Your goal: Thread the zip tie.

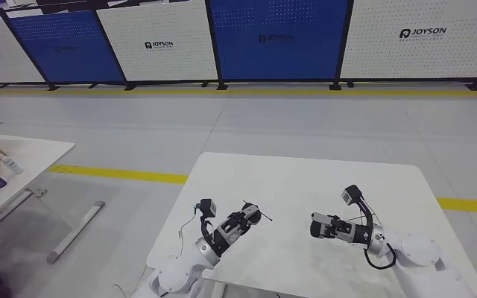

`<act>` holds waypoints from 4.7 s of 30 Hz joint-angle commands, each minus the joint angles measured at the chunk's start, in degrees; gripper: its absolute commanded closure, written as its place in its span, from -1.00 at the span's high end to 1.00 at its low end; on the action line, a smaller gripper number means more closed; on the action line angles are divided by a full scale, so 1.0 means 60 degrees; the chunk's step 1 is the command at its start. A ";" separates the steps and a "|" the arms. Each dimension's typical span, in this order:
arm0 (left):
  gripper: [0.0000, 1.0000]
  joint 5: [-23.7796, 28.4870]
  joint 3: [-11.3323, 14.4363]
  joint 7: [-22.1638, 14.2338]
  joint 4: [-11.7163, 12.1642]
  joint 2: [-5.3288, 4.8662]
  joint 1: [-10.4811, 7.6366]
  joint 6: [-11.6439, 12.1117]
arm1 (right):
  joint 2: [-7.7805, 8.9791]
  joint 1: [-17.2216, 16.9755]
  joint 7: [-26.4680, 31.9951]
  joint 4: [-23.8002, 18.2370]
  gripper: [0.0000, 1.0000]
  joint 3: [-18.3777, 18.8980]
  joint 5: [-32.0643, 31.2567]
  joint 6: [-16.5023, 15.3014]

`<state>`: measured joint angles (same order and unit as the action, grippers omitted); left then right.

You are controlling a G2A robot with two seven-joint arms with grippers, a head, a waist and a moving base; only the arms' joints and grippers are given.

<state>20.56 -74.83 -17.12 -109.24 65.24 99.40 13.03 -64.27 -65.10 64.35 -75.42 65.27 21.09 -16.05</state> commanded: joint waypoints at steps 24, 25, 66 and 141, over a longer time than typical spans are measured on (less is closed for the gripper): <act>-1.00 -0.2304 0.1422 0.2042 0.1152 0.0256 -0.1050 -0.1342 | 0.0000 0.0000 0.0000 0.0000 1.00 0.0000 0.0000 0.0000; -1.00 -0.2304 0.1422 0.2042 0.1152 0.0256 -0.1050 -0.1342 | 0.0000 0.0000 0.0000 0.0000 1.00 0.0000 0.0000 0.0000; -1.00 -0.0649 0.2046 0.1465 0.1820 0.0492 -0.1608 -0.2283 | 0.0000 0.0000 0.0000 0.0000 1.00 0.0000 0.0000 0.0000; -1.00 0.0517 0.1735 0.0924 0.1746 0.0494 -0.1559 -0.1821 | 0.1422 0.2279 0.2549 -0.0718 1.00 0.0114 -0.6824 0.1210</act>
<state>23.66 -64.42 -11.57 -98.76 68.21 90.05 2.10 -55.75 -51.35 79.64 -79.64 65.89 -19.69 -8.77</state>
